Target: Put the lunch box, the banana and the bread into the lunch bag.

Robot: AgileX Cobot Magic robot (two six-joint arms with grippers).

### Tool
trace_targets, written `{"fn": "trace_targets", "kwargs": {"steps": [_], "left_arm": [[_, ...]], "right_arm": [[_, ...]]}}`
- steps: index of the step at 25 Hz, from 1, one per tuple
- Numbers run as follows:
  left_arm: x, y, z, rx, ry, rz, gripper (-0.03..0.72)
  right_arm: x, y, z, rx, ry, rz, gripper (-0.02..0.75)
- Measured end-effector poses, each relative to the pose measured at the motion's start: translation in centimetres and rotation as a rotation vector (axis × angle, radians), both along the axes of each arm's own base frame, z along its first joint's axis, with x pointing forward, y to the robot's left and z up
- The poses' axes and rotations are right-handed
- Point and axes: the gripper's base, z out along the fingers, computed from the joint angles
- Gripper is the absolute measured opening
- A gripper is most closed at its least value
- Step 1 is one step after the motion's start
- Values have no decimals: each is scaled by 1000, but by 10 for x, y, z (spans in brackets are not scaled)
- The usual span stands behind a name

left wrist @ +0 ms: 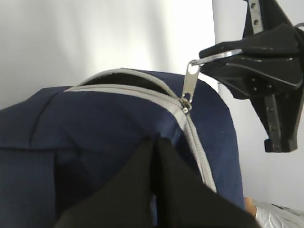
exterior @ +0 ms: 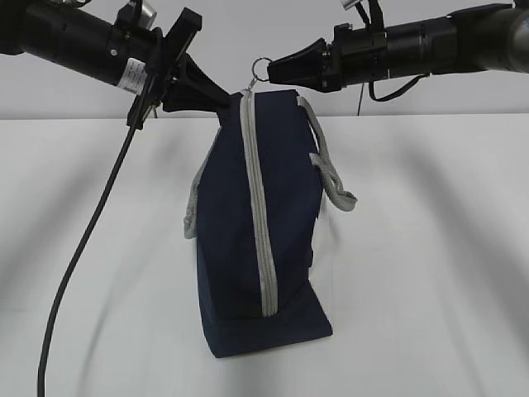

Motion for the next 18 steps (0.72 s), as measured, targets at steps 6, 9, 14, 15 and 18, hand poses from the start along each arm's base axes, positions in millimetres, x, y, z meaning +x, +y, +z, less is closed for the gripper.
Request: {"fn": "trace_targets", "kwargs": {"steps": [6,9,14,15,18], "left_arm": [[0,0,-1,13,-5,1,-4],[-1,-3,-2,40,-16,-11,-4],[-3,-11,-2,57,-29,-30,-4],[-3,-11,-2,60,-30,-33,-4],[-4,-11,-2,64,-31,-35,-4]], "right_arm": [[2,2,-5,22,-81,23,-16],[2,2,-3,27,-107,33,-16],[2,4,-5,41,-143,44,-16],[2,6,-5,46,-149,46,-16],[6,8,-13,58,-158,53,-16]]}}
